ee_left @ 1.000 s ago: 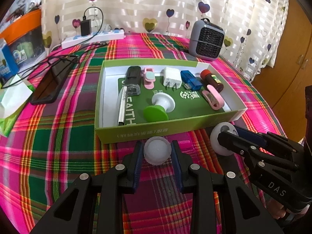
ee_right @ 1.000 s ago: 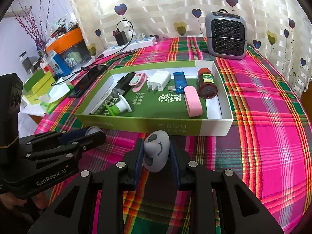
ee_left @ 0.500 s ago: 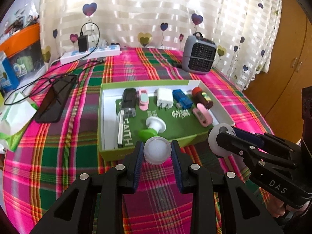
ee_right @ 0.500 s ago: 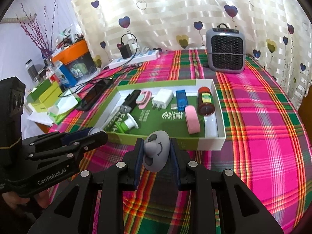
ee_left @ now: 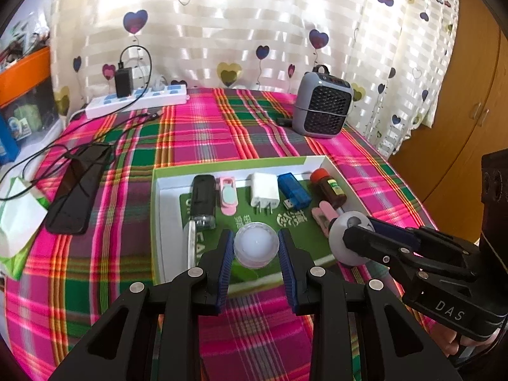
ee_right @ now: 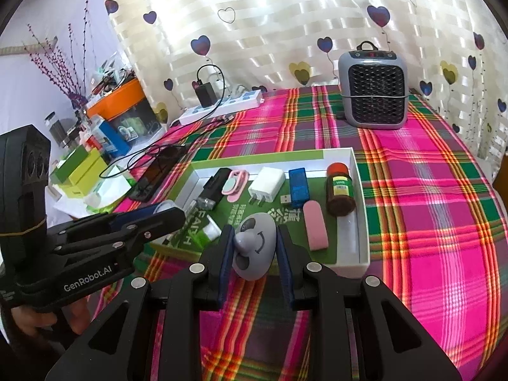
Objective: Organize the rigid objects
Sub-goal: 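Carry the translucent cup and white gadget over the box with both tools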
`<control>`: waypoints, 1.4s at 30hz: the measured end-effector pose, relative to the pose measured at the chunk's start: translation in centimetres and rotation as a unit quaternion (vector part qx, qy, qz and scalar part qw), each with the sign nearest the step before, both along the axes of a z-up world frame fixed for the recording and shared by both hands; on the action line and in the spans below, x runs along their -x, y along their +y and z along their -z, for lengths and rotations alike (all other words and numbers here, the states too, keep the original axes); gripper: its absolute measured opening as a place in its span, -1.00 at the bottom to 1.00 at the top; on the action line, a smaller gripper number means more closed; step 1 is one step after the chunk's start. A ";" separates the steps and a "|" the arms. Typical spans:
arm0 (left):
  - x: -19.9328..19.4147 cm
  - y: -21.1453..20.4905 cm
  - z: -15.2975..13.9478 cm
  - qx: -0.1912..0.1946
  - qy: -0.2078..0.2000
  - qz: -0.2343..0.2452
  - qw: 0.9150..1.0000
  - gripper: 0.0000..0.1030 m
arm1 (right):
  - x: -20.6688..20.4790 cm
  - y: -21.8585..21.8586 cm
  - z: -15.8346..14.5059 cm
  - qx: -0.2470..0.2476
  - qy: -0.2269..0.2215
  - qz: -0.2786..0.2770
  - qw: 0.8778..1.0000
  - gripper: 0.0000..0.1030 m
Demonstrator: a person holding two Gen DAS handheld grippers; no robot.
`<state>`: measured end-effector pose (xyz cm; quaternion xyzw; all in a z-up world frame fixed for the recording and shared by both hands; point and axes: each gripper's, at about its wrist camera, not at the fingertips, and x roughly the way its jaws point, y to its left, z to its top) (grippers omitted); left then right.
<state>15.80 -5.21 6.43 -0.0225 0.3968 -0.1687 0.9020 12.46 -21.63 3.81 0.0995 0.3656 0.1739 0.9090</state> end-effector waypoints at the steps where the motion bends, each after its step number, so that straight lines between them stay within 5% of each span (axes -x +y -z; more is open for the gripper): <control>1: -0.4 0.0 0.1 -0.001 0.002 -0.002 1.000 -0.47 | -0.4 -0.1 0.1 -0.007 0.003 -0.001 1.000 -0.47; 23: -5.7 -0.6 3.2 -0.016 0.033 -0.001 0.999 -0.47 | -5.9 -0.2 3.4 -0.018 0.062 -0.002 0.998 -0.47; 42: -6.4 -0.9 4.5 -0.025 0.050 -0.004 0.998 -0.47 | -6.5 0.5 3.9 0.031 0.046 0.006 0.998 -0.47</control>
